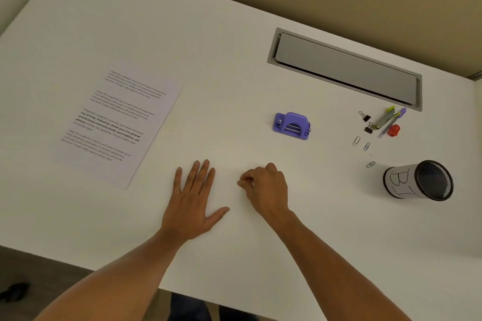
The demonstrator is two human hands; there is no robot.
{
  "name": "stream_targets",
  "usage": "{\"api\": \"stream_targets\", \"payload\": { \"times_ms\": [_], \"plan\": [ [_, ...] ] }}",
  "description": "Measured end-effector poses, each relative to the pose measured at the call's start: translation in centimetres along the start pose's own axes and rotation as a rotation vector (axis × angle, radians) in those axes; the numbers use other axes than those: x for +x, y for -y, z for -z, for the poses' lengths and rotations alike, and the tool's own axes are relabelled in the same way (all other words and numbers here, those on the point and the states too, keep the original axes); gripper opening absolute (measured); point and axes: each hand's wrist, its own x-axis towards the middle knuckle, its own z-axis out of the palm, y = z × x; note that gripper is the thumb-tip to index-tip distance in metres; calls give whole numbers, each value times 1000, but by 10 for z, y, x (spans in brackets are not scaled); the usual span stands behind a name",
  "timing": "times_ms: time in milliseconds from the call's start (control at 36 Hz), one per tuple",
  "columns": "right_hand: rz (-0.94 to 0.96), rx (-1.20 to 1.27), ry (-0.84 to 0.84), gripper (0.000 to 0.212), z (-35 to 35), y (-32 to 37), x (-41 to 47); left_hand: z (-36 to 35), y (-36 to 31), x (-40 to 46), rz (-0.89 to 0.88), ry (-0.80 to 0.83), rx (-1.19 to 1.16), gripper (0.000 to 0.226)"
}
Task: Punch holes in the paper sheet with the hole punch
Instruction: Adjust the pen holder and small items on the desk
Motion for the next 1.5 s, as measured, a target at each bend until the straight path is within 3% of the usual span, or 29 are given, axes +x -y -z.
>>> {"api": "stream_targets", "payload": {
  "times_ms": [194, 389, 500, 639, 722, 889, 944, 1000, 1056, 1139, 1278, 1500],
  "plan": [
    [8, -327, -3, 18, -5, 15, -5, -1, 0, 1, -1, -10, -9, 96],
    [41, -377, 88, 11, -6, 21, -5, -2, 0, 1, 1, -10, -12, 96],
    [-108, 29, 86, 16, -3, 0, -1, 0, 0, 0, -3, -11, -12, 96],
    [-461, 799, -131, 17, 26, -23, -6, 2, 0, -1, 1, 2, -7, 95],
    [-573, 1054, -218, 14, 45, -37, -9, 3, 0, -1, 4, 29, -4, 96],
    [-572, 1356, -467, 32, 110, -76, -23, 1, 1, -1, -11, 13, -6, 96],
    [-548, 1208, -576, 31, 142, -98, -30, -1, 2, -1, -24, -6, -11, 96],
    [-513, 900, -632, 22, 171, -123, -37, -3, 2, -1, -31, -30, -14, 96],
    [-501, 545, -607, 9, 194, -149, -44, -5, 2, -1, -35, -51, -10, 96],
    [-573, 187, -584, 16, 225, -195, -51, -5, 1, -1, -39, -64, -14, 96],
    [-625, -113, -467, 16, 250, -243, -54, -4, 0, 0, -39, -55, -22, 97],
    [-631, -335, -282, 13, 252, -260, -47, -2, 0, -1, -37, -31, -19, 98]
  ]
}}
